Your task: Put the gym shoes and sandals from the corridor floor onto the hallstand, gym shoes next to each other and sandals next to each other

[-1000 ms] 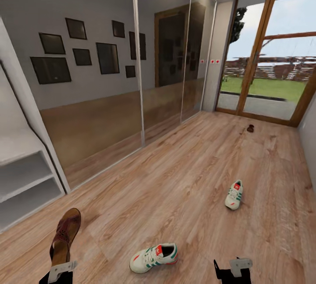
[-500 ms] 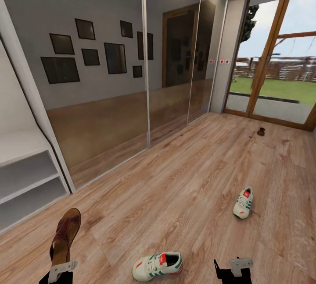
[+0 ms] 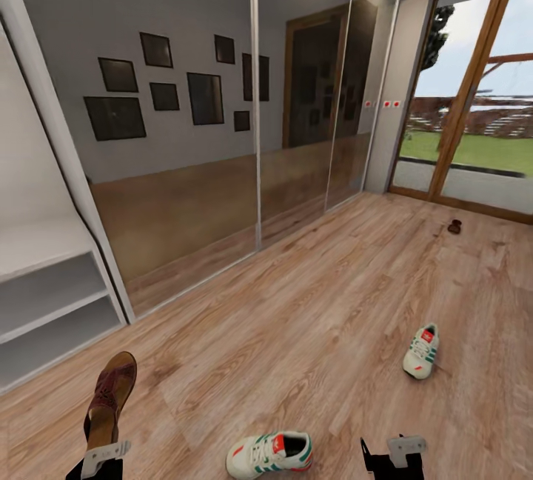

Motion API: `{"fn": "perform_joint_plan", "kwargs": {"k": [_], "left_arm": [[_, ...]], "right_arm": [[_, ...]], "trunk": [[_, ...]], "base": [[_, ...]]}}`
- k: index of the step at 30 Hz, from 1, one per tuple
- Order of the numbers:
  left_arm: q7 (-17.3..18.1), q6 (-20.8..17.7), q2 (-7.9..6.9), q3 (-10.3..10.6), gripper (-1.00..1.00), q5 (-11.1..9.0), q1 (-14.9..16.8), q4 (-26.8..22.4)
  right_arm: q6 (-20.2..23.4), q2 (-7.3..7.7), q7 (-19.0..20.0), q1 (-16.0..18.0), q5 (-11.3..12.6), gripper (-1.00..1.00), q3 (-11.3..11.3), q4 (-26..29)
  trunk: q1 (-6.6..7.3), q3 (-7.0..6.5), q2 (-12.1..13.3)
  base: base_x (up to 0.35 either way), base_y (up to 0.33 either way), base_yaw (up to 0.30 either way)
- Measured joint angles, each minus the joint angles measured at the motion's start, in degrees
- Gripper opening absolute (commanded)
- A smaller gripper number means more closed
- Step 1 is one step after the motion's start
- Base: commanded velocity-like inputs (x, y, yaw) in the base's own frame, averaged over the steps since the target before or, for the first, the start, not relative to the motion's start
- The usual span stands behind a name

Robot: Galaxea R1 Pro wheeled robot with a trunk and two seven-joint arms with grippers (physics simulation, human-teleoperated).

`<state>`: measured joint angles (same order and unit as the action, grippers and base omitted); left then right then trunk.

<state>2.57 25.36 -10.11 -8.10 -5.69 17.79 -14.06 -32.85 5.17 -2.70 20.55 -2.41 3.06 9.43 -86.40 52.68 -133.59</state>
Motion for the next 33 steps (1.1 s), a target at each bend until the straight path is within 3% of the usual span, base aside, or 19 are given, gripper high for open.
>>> {"fn": "perform_joint_plan", "kwargs": {"k": [13, 24, 33], "left_arm": [[0.0, 0.0, 0.01, 0.01, -1.0, 0.0, 0.01, 0.04], [0.0, 0.01, 0.0, 0.0, -1.0, 0.0, 0.02, 0.04], [0.0, 0.0, 0.0, 0.02, -1.0, 0.01, 0.01, -0.05]], "right_arm": [[0.07, 0.04, 0.0, -0.01, 0.01, 1.0, -0.01, 0.02], [0.1, 0.05, 0.0, -0.02, 0.01, 1.0, -0.03, 0.02], [0.09, 0.06, -0.01, -0.01, 0.01, 1.0, -0.08, 0.01]], "trunk": [[-0.01, 0.0, 0.0], [-0.01, 0.0, 0.0], [0.01, 0.0, 0.0]], "base": [[0.069, -0.215, 0.153], [0.003, -0.03, 0.008], [0.078, -0.042, 0.163]]}}
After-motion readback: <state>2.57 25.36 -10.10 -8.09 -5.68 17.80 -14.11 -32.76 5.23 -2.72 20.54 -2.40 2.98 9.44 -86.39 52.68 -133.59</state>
